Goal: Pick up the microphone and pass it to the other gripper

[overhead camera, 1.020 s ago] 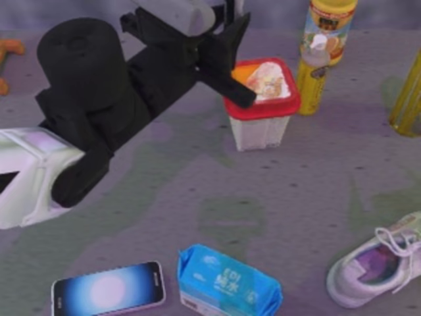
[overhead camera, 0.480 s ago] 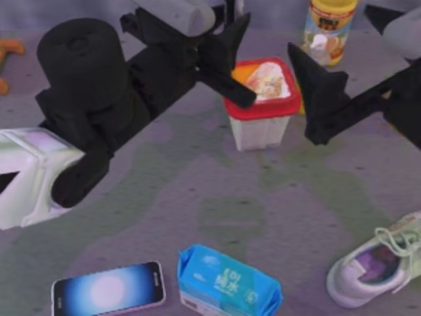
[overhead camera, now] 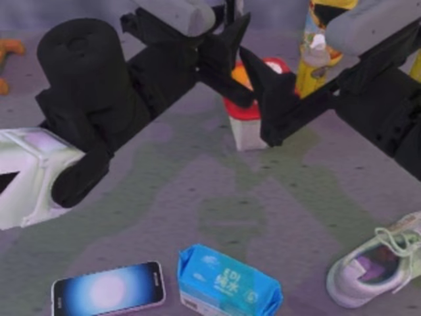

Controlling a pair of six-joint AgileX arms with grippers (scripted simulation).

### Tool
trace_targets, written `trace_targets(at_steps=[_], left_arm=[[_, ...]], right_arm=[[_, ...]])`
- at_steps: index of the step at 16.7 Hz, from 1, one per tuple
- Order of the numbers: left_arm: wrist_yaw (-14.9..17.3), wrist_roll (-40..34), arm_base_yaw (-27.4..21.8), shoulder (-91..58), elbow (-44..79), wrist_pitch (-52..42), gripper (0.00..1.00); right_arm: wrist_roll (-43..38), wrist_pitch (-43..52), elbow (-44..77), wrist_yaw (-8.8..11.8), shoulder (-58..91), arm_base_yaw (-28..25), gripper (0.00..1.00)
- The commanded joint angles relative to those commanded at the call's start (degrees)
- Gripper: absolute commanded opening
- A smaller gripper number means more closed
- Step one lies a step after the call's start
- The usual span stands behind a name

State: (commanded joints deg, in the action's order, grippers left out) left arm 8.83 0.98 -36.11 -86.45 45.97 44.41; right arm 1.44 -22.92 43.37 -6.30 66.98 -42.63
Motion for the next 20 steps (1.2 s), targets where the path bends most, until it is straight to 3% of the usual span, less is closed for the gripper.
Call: trace_targets(at_steps=[4,12,17,20], left_arm=[[0.0,0.0,0.0,0.0,0.0,0.0,0.0],[0.0,0.0,0.0,0.0,0.0,0.0,0.0],[0.0,0.0,0.0,0.0,0.0,0.0,0.0],[0.0,0.0,0.0,0.0,0.0,0.0,0.0]], right_arm=[[-0.01,-0.54,1.87,0.22,2.1,0.29,1.0],[-0.06,-4.9,17.13,1.46,22.19,1.82,1.0],[-0.05,-5.14,18.17,1.61,23.29,1.97,1.0],[-0.05,-5.14,18.17,1.61,23.29,1.97,0.77]])
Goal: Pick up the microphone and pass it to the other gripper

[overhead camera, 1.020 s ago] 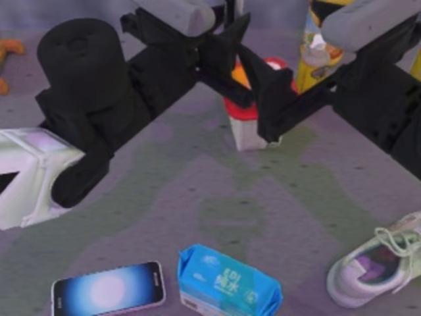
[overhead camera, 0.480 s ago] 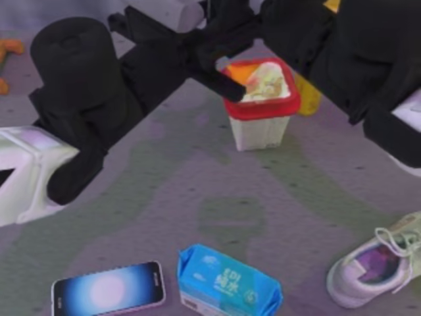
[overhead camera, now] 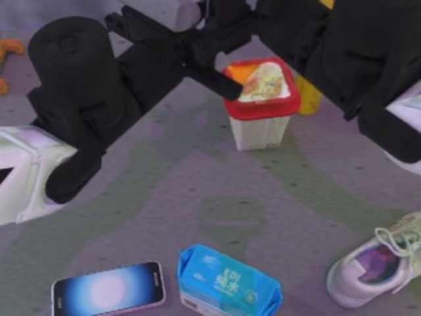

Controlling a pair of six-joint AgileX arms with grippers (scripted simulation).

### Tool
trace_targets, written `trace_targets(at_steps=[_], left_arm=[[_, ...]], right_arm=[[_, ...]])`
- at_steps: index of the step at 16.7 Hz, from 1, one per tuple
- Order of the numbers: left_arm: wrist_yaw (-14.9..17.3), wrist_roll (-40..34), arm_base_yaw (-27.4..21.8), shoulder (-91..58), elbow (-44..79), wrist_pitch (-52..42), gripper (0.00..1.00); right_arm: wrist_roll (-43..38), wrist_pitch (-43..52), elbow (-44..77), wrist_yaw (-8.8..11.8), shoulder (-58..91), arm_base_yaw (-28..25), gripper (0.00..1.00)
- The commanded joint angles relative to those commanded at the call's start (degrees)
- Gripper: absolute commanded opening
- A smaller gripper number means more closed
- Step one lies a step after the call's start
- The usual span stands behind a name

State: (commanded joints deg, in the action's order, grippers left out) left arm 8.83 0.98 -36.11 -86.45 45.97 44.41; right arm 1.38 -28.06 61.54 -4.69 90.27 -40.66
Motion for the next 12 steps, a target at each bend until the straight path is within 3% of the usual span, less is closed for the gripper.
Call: trace_targets(at_steps=[10,12], left_arm=[[0.0,0.0,0.0,0.0,0.0,0.0,0.0],[0.0,0.0,0.0,0.0,0.0,0.0,0.0]], right_arm=[[0.0,0.0,0.0,0.0,0.0,0.0,0.02],[0.0,0.0,0.0,0.0,0.0,0.0,0.0]])
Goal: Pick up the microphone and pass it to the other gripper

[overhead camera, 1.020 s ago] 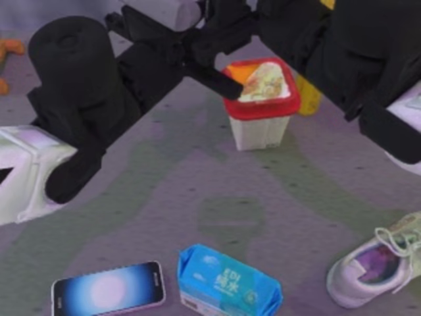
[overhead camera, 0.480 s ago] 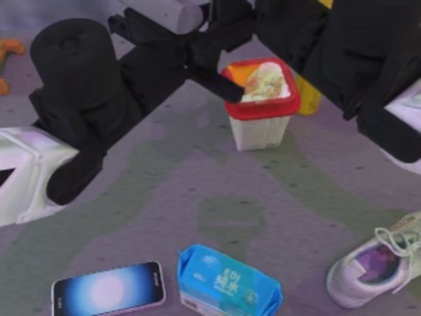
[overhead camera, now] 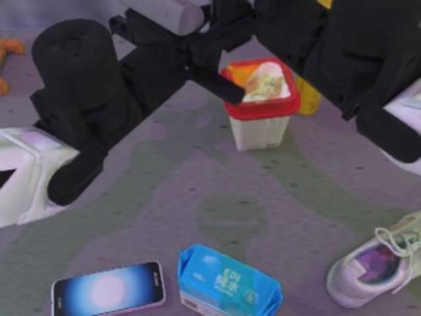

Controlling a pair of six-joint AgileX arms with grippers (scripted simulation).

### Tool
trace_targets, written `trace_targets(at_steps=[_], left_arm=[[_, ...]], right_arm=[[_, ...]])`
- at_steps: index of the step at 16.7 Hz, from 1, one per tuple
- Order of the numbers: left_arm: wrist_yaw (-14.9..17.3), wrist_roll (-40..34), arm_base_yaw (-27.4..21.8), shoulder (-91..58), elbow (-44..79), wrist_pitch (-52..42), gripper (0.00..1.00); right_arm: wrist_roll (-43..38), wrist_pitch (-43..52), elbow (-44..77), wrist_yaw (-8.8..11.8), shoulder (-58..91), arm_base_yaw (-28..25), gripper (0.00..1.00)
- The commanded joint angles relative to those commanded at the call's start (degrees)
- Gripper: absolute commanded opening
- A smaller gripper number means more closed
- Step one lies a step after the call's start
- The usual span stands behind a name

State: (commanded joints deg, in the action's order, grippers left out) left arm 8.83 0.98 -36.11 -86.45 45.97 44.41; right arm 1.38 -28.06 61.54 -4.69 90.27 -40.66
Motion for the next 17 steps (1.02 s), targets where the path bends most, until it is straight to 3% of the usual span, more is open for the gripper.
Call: trace_targets(at_steps=[7,17], left_arm=[[0.0,0.0,0.0,0.0,0.0,0.0,0.0],[0.0,0.0,0.0,0.0,0.0,0.0,0.75]], right_arm=[[0.0,0.0,0.0,0.0,0.0,0.0,0.0],[0.0,0.0,0.0,0.0,0.0,0.0,0.0]])
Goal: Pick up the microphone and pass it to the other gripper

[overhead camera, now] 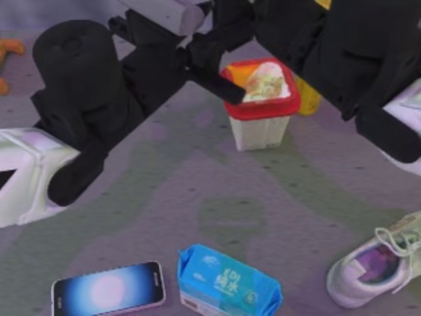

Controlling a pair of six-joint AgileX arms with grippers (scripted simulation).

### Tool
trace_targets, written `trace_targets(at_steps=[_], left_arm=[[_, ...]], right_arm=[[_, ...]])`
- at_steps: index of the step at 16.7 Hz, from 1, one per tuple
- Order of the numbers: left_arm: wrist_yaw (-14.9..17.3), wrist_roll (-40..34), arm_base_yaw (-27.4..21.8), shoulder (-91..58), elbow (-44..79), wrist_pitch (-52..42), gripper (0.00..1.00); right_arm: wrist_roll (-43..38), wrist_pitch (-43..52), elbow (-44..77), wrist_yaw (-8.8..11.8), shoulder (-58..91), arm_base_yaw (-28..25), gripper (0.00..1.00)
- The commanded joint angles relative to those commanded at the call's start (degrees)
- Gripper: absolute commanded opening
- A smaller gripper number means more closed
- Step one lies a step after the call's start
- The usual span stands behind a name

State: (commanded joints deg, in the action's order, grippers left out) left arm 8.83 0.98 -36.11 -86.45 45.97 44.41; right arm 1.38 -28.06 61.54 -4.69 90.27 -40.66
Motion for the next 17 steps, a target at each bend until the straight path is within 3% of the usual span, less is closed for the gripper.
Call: trace_targets(at_steps=[3,4,11,13,17], left_arm=[[0.0,0.0,0.0,0.0,0.0,0.0,0.98],[0.0,0.0,0.0,0.0,0.0,0.0,1.0],[0.0,0.0,0.0,0.0,0.0,0.0,1.0],[-1.61,0.74,1.82,-0.44,-0.89,-0.07,1.0],[-0.96,0.72,3.27,6.32,-6.48,-1.36,1.0]], right_arm=[[0.0,0.0,0.0,0.0,0.0,0.0,0.0],[0.0,0.0,0.0,0.0,0.0,0.0,0.0],[0.0,0.0,0.0,0.0,0.0,0.0,0.0],[0.57,-0.19,0.38,-0.69,-1.04,-0.07,0.0],[0.42,0.11,-2.37,2.17,-3.79,2.52,0.0]])
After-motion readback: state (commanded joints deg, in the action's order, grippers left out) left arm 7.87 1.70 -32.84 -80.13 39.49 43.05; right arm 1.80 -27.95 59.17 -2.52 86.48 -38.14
